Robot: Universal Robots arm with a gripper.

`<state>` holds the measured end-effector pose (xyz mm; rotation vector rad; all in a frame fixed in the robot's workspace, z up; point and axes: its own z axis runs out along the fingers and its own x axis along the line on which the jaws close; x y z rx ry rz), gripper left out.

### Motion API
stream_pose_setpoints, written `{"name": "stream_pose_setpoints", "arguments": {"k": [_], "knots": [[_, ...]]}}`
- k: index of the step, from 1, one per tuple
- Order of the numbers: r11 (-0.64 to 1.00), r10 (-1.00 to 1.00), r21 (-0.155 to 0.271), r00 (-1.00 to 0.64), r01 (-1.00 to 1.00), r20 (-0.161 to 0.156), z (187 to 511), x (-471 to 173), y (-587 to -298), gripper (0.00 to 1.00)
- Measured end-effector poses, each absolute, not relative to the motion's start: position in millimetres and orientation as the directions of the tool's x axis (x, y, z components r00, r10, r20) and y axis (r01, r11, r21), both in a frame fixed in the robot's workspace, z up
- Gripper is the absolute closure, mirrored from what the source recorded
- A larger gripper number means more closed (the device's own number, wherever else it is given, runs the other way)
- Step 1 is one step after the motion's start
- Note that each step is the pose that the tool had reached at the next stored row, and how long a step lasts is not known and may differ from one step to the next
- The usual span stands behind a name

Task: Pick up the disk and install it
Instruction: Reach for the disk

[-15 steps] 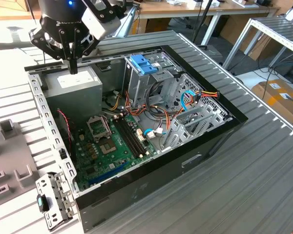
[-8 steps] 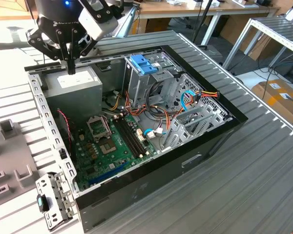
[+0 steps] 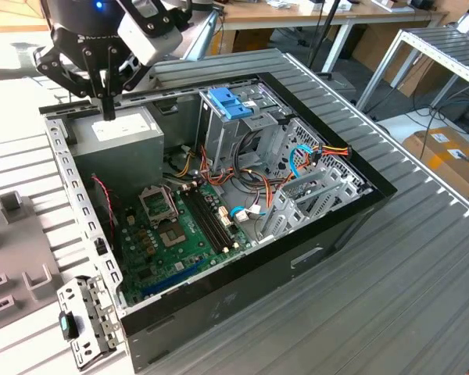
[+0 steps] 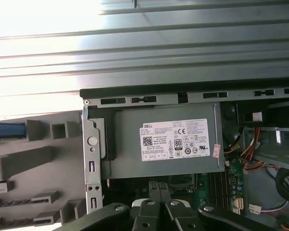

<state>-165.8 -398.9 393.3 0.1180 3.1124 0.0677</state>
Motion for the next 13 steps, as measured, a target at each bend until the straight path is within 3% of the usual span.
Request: {"name": "stream_pose_setpoints", "arguments": {"k": [13], "knots": [[0.996, 0.076, 0.044, -0.997, 0.075, -0.024, 393, -180, -399, 0.89]]}}
